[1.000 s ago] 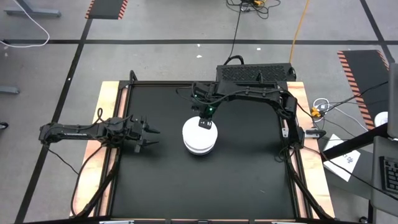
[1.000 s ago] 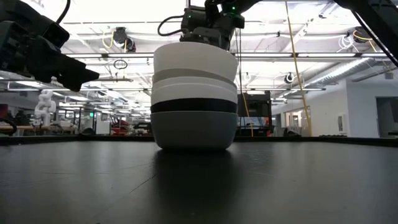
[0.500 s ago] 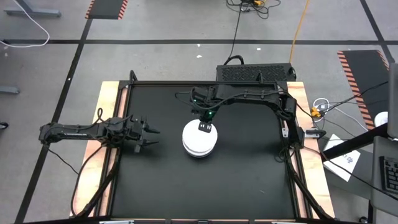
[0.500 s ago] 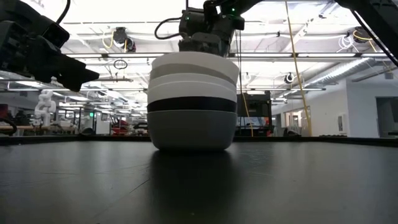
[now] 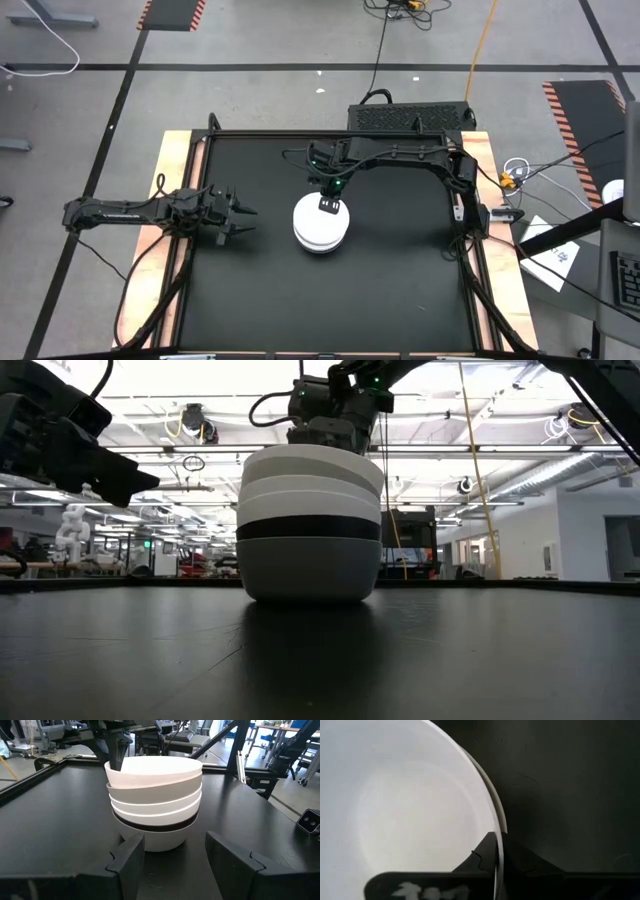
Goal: Nest bowls inside each other
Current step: Stack the white bowl on the gray bowl
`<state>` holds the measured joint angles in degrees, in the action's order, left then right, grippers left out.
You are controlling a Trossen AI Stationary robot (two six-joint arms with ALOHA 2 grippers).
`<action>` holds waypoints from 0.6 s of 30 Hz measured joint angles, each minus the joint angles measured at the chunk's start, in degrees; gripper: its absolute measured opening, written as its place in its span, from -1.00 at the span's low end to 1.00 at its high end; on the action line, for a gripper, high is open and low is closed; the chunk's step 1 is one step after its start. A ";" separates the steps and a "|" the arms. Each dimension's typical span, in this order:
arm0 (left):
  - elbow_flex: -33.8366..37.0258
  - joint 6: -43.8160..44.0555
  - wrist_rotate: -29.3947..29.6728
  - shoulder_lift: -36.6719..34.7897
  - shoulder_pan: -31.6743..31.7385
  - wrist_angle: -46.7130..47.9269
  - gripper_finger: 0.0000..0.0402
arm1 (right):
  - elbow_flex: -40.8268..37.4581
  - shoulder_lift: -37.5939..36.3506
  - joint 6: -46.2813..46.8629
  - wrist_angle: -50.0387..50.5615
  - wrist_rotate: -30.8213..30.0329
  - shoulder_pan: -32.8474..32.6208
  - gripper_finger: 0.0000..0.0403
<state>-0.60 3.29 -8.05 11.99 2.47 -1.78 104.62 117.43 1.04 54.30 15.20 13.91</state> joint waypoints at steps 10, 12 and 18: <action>0.00 -0.02 0.00 0.00 0.00 0.00 0.05 | -0.02 0.00 0.39 -0.02 0.14 -0.17 -0.65; 0.00 -0.01 0.00 0.00 0.01 0.00 0.05 | -0.02 0.00 0.39 -0.02 0.30 -0.20 -0.56; 0.00 -0.02 -0.02 0.00 0.01 0.00 0.05 | -0.02 0.00 0.57 -0.11 0.29 -0.20 -0.27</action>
<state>-0.60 3.27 -8.08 11.99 2.48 -1.78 104.60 117.43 1.60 54.20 15.49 13.72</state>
